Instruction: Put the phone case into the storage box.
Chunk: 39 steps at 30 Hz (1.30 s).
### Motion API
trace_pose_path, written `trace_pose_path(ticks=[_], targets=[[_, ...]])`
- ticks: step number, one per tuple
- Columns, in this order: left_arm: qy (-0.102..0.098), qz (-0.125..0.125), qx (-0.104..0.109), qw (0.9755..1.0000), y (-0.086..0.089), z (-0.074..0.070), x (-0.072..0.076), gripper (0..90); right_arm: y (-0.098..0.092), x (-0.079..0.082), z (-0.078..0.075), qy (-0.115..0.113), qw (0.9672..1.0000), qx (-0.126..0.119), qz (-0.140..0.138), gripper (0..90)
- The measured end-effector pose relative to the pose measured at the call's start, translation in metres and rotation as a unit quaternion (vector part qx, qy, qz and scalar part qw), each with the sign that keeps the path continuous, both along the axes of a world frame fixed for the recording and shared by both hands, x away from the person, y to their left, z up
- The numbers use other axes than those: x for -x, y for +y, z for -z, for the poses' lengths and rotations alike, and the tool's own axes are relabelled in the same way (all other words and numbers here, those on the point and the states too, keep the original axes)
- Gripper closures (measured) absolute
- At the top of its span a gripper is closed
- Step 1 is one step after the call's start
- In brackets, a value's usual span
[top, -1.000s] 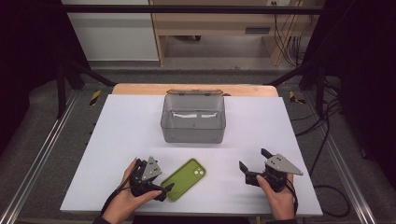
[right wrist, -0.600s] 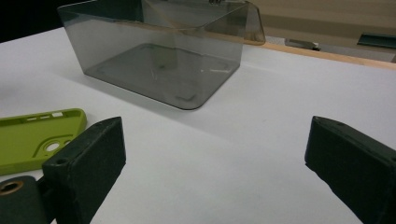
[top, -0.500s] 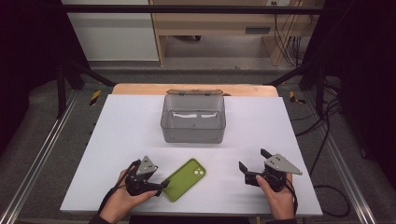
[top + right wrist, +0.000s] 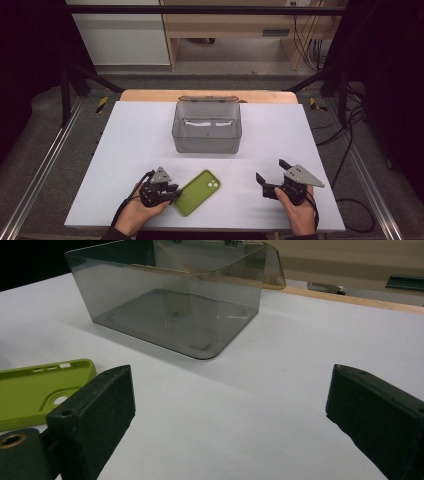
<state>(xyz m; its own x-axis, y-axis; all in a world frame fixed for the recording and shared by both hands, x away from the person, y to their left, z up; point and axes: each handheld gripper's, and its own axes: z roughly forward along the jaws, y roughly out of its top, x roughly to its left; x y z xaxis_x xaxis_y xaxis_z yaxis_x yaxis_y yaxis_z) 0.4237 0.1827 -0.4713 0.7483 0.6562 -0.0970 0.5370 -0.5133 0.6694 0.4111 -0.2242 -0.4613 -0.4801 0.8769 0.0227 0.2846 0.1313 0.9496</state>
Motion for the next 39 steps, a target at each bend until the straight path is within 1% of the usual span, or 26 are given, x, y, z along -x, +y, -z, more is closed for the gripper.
trace_pose_path(ticks=[1,3,5,6,9,12,13,14,15,16,19,20,21,22,23,25,26,27,30,31,32,33,34,35,37,39], targets=[[0.005,0.002,0.006,1.0,0.0,0.0,-0.001,72.6,0.0,0.0,0.0,0.0,1.0,0.0,0.0,5.8],[0.015,0.006,0.017,0.9997,0.0,0.001,-0.002,78.0,0.0,0.0,0.0,0.001,1.0,-0.004,0.0,5.8],[0.017,0.005,0.014,0.9998,-0.001,0.001,-0.003,81.3,-0.001,0.0,0.0,-0.001,1.0,-0.005,0.0,5.8],[0.015,0.004,0.011,0.9998,-0.001,0.0,-0.003,85.3,-0.001,0.0,0.0,0.0,1.0,-0.007,0.001,5.8],[0.009,0.002,0.011,0.9999,0.0,0.0,-0.003,87.5,-0.001,0.0,0.0,0.0,1.0,-0.009,0.002,5.8],[-0.008,0.004,0.009,0.9999,0.0,0.001,-0.001,88.1,0.0,0.001,-0.001,-0.003,1.0,-0.008,-0.001,5.8],[-0.012,0.002,0.013,0.9998,0.001,0.001,-0.001,88.1,0.0,0.001,-0.001,-0.003,1.0,-0.008,-0.001,5.8],[-0.028,-0.002,0.032,0.9991,0.004,-0.002,0.0,88.2,0.0,0.001,-0.001,-0.005,0.9999,-0.01,0.0,5.8],[-0.028,-0.002,0.032,0.9991,0.004,-0.002,0.0,88.2,0.0,0.001,-0.001,-0.005,0.9999,-0.01,0.0,5.8],[-0.035,-0.011,0.051,0.998,0.007,-0.005,-0.001,88.2,0.0,0.001,-0.001,-0.007,0.9999,-0.011,0.001,5.9],[-0.045,-0.028,0.087,0.9948,0.014,-0.006,-0.004,88.3,0.001,0.002,-0.002,-0.013,0.9996,-0.024,0.009,6.5],[-0.049,-0.044,0.108,0.992,0.018,-0.006,-0.004,88.3,0.003,0.003,-0.002,-0.016,0.999,-0.041,0.008,6.1],[-0.05,-0.051,0.123,0.9898,0.021,-0.004,-0.005,88.3,0.003,0.003,-0.002,-0.016,0.999,-0.041,0.008,6.1],[-0.05,-0.053,0.137,0.9878,0.023,-0.003,-0.004,88.3,0.006,0.003,-0.002,-0.017,0.9984,-0.053,0.009,5.8],[-0.055,-0.055,0.141,0.987,0.025,-0.003,-0.003,88.3,0.006,0.003,-0.002,-0.017,0.9984,-0.053,0.009,5.8],[-0.068,-0.063,0.15,0.9843,0.027,-0.002,-0.001,88.3,0.01,0.002,-0.002,-0.014,0.9982,-0.059,0.004,5.4],[-0.077,-0.072,0.157,0.9821,0.029,-0.001,0.001,88.3,0.014,0.002,-0.003,-0.012,0.9977,-0.067,0.004,5.3],[-0.077,-0.072,0.157,0.9821,0.029,-0.001,0.001,88.3,0.014,0.002,-0.003,-0.012,0.9977,-0.067,0.004,5.3],[-0.093,-0.079,0.161,0.9795,0.029,0.001,0.004,88.3,0.023,0.002,-0.006,-0.009,0.9963,-0.085,0.003,5.4],[-0.093,-0.079,0.161,0.9795,0.029,0.001,0.004,88.3,0.023,0.002,-0.006,-0.009,0.9963,-0.085,0.003,5.4],[-0.097,-0.079,0.163,0.9786,0.029,0.0,0.005,88.2,0.028,0.003,-0.009,-0.007,0.9953,-0.097,0.0,5.7],[-0.101,-0.081,0.167,0.9774,0.028,0.0,0.005,88.2,0.028,0.003,-0.009,-0.007,0.9953,-0.097,0.0,5.7],[-0.106,-0.086,0.169,0.9761,0.028,-0.001,0.006,88.3,0.035,0.003,-0.012,-0.003,0.9925,-0.122,-0.003,5.8],[-0.106,-0.086,0.169,0.9761,0.028,-0.001,0.006,88.2,0.035,0.003,-0.012,-0.003,0.9925,-0.122,-0.003,5.8],[-0.112,-0.095,0.181,0.9725,0.029,-0.002,0.007,88.2,0.045,0.004,-0.014,0.0,0.9908,-0.135,-0.01,5.9],[-0.117,-0.1,0.187,0.9702,0.03,-0.002,0.008,88.3,0.056,0.003,-0.015,0.001,0.9899,-0.14,-0.018,6.0]])
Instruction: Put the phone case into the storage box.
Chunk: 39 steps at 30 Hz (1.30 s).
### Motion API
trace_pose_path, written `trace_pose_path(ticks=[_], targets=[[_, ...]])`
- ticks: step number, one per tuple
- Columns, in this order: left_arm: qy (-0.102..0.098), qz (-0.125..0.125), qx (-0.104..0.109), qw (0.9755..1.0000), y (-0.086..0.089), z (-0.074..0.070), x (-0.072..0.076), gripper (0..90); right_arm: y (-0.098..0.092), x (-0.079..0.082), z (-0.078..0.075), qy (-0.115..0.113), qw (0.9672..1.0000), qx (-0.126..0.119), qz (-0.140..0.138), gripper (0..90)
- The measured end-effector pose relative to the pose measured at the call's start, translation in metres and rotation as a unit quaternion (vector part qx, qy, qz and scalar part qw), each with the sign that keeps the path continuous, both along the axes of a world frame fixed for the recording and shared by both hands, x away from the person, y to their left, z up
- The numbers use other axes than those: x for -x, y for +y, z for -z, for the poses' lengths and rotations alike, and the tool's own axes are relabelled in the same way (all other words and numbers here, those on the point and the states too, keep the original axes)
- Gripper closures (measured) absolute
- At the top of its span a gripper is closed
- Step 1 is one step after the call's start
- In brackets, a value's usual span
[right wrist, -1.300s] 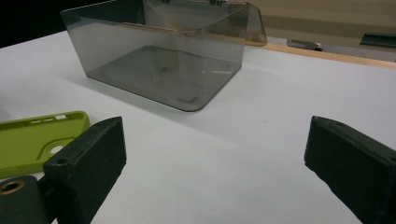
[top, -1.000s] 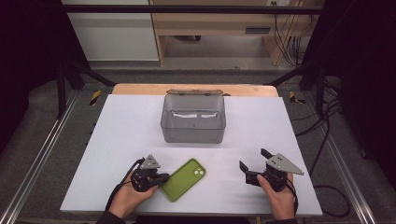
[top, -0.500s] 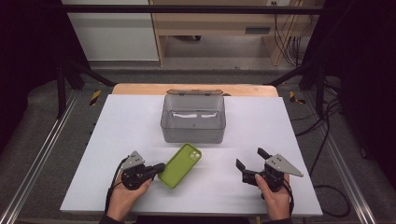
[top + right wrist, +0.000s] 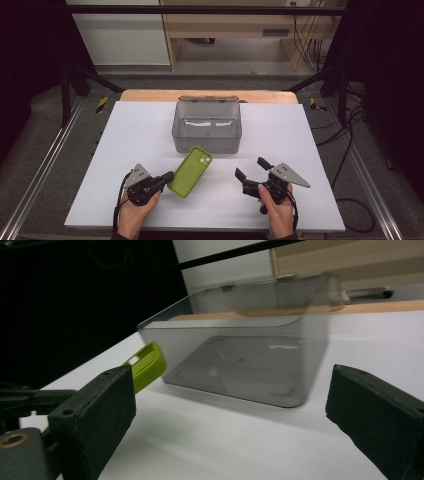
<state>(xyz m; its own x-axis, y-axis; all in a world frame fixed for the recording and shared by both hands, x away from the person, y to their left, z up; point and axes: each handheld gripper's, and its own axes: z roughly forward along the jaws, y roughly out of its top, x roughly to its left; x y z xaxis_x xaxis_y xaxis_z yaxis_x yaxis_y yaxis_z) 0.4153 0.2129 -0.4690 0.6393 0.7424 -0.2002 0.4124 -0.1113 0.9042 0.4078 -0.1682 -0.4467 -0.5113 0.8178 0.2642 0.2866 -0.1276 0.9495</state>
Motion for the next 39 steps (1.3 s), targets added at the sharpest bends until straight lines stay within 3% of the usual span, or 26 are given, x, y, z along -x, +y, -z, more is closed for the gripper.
trace_pose_path(ticks=[6,9,16,27,32,37,39], targets=[[-0.02,-0.012,0.019,0.9995,0.004,-0.004,0.005,88.3,0.035,-0.001,0.002,0.01,0.9994,-0.014,-0.031,5.7],[-0.025,-0.011,0.03,0.9992,0.003,-0.003,0.006,88.3,0.058,-0.008,0.004,0.028,0.9976,-0.022,-0.06,6.7],[-0.032,-0.016,0.039,0.9986,0.003,-0.004,0.008,88.3,0.079,-0.008,-0.002,0.032,0.9962,-0.043,-0.069,6.0],[-0.049,-0.034,0.059,0.9965,0.01,-0.009,0.012,88.3,0.101,0.002,0.01,0.05,0.9932,-0.073,-0.076,6.5],[-0.051,-0.041,0.07,0.9954,0.013,-0.01,0.014,88.3,0.11,0.004,0.011,0.059,0.9899,-0.099,-0.083,9.9],[-0.052,-0.047,0.072,0.9949,0.012,-0.009,0.015,88.3,0.115,0.004,0.013,0.072,0.9847,-0.13,-0.091,16.0],[-0.056,-0.05,0.072,0.9946,0.011,-0.009,0.016,88.3,0.119,0.005,0.013,0.08,0.9811,-0.147,-0.097,20.8]])
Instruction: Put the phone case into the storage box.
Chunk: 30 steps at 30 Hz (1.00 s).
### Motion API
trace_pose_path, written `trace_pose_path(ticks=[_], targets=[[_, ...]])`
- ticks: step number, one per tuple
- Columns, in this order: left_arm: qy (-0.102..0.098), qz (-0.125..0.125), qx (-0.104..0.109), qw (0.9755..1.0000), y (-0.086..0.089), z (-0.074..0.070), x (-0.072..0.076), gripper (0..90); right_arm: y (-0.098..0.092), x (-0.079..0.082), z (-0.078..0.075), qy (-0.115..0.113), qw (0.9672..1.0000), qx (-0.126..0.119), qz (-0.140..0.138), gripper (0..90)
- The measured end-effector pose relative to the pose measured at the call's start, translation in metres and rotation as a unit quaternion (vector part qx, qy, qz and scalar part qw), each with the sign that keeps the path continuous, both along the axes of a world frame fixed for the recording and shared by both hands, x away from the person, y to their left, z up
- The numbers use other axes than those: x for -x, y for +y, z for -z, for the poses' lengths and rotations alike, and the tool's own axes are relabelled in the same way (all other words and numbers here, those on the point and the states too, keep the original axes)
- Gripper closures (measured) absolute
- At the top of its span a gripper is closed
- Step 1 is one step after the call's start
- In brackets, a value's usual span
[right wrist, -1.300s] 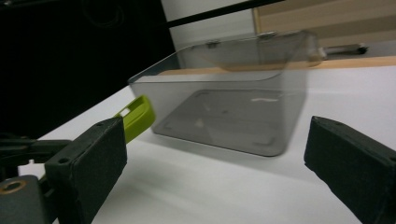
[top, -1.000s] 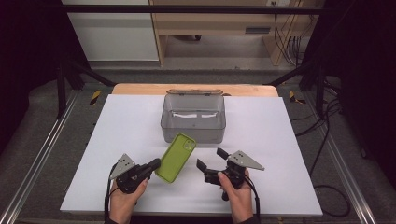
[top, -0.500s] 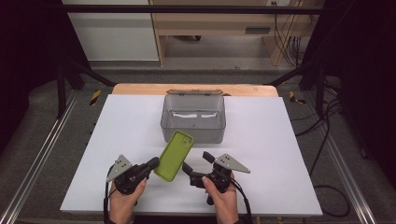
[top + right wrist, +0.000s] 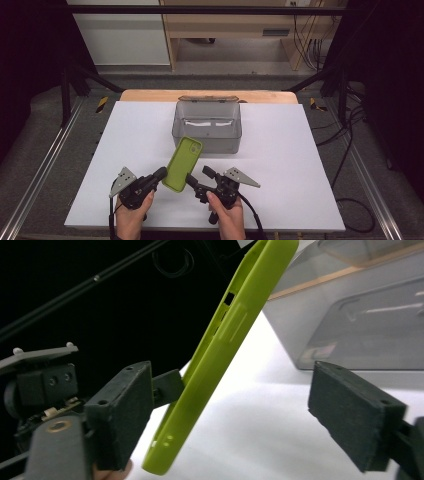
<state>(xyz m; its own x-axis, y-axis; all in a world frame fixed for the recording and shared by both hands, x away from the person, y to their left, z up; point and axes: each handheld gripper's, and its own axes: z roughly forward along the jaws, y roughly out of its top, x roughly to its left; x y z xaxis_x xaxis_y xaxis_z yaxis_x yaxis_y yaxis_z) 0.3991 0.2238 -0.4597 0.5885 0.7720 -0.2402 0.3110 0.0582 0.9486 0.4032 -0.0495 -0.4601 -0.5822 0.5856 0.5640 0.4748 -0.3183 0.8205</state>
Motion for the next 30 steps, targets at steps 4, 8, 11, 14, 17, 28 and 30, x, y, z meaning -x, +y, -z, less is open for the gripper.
trace_pose_path(ticks=[4,8,11,14,17,28,30], targets=[[-0.001,-0.015,-0.006,0.9999,-0.002,0.001,0.003,88.3,0.003,0.001,0.001,0.013,0.9997,-0.019,-0.006,25.6],[-0.007,-0.024,-0.004,0.9997,-0.004,0.001,0.005,88.3,0.009,0.001,0.004,0.024,0.9988,-0.04,-0.016,32.2],[-0.013,-0.032,-0.005,0.9994,-0.004,0.0,0.006,88.3,0.012,0.001,0.006,0.032,0.9981,-0.051,-0.017,36.8],[-0.012,-0.042,-0.005,0.999,-0.005,0.0,0.007,88.3,0.015,0.001,0.006,0.033,0.9975,-0.06,-0.014,41.1],[-0.009,-0.054,-0.006,0.9985,-0.006,0.002,0.009,88.3,0.017,0.0,0.006,0.031,0.9965,-0.076,-0.013,45.2],[-0.015,-0.056,0.003,0.9983,-0.01,0.002,0.012,88.2,0.02,-0.007,0.008,0.029,0.9947,-0.098,0.004,58.6],[-0.016,-0.052,0.002,0.9985,-0.012,0.002,0.012,88.2,0.02,-0.007,0.007,0.03,0.9944,-0.101,0.005,59.8]])
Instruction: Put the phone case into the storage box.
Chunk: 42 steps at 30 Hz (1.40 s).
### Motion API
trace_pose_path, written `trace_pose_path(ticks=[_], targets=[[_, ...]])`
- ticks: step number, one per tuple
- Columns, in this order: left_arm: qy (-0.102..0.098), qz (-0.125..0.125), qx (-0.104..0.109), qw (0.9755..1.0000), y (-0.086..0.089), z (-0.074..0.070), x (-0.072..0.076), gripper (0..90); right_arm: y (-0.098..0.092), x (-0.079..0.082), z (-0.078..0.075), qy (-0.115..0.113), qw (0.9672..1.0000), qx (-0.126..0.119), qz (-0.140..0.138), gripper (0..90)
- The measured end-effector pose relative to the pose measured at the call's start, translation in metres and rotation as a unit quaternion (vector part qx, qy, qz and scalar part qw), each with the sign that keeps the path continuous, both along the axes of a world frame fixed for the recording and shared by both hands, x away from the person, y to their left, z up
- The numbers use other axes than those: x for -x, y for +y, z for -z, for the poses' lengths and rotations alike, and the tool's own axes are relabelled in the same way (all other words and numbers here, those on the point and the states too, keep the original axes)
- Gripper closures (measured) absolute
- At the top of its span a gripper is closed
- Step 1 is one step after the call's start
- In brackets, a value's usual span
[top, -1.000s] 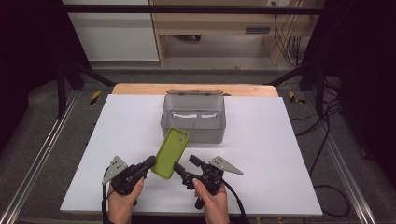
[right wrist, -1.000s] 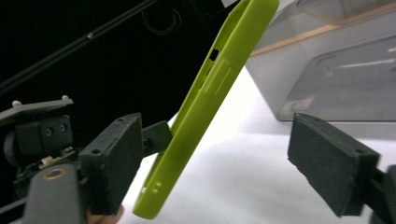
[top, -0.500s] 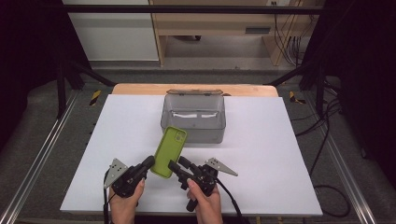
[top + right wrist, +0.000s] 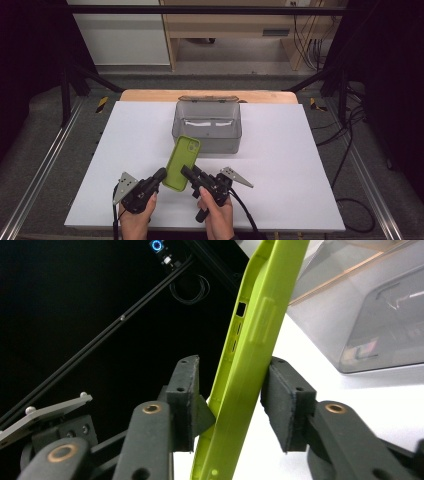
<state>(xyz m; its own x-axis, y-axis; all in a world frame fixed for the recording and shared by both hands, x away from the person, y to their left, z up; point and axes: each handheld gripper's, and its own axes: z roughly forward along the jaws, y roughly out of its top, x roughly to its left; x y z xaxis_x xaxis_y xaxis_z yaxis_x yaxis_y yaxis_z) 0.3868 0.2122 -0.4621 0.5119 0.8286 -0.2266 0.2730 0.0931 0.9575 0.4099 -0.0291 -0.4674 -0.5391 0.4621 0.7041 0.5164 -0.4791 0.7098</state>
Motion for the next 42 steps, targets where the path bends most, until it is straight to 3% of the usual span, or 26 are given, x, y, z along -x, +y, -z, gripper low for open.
trace_pose_path(ticks=[6,15,26,28,29,30,32,36,42], targets=[[-0.002,0.001,0.0,1.0,-0.001,0.0,0.001,88.2,-0.001,-0.001,0.0,0.0,0.9999,-0.006,0.008,68.2],[0.0,0.018,0.002,0.9998,-0.004,0.001,0.0,88.1,-0.004,-0.002,-0.001,-0.002,0.9997,-0.019,0.016,73.5],[0.026,0.034,0.012,0.999,-0.006,0.007,-0.004,87.6,-0.005,-0.002,0.0,-0.004,0.9997,-0.011,0.02,77.1],[0.021,0.036,0.008,0.9991,-0.008,0.006,-0.004,86.2,-0.007,-0.002,-0.001,-0.003,0.9998,-0.005,0.021,77.2],[0.017,0.036,0.001,0.9992,-0.009,0.005,-0.003,82.0,-0.008,-0.002,-0.002,-0.007,0.9997,0.0,0.023,77.2],[0.014,0.04,-0.002,0.9991,-0.011,0.004,-0.004,71.4,-0.014,-0.002,-0.003,-0.01,0.9995,0.008,0.029,77.2],[0.008,0.035,-0.005,0.9993,-0.012,0.003,-0.003,67.2,-0.016,-0.002,-0.004,-0.009,0.9995,0.009,0.03,77.2],[0.001,0.037,-0.022,0.9991,-0.008,0.002,-0.004,40.1,-0.04,-0.002,-0.006,-0.008,0.9988,0.022,0.044,77.2],[-0.019,0.022,-0.064,0.9975,0.014,-0.004,-0.005,25.0,-0.068,0.0,-0.007,-0.009,0.9974,0.043,0.057,77.2]])
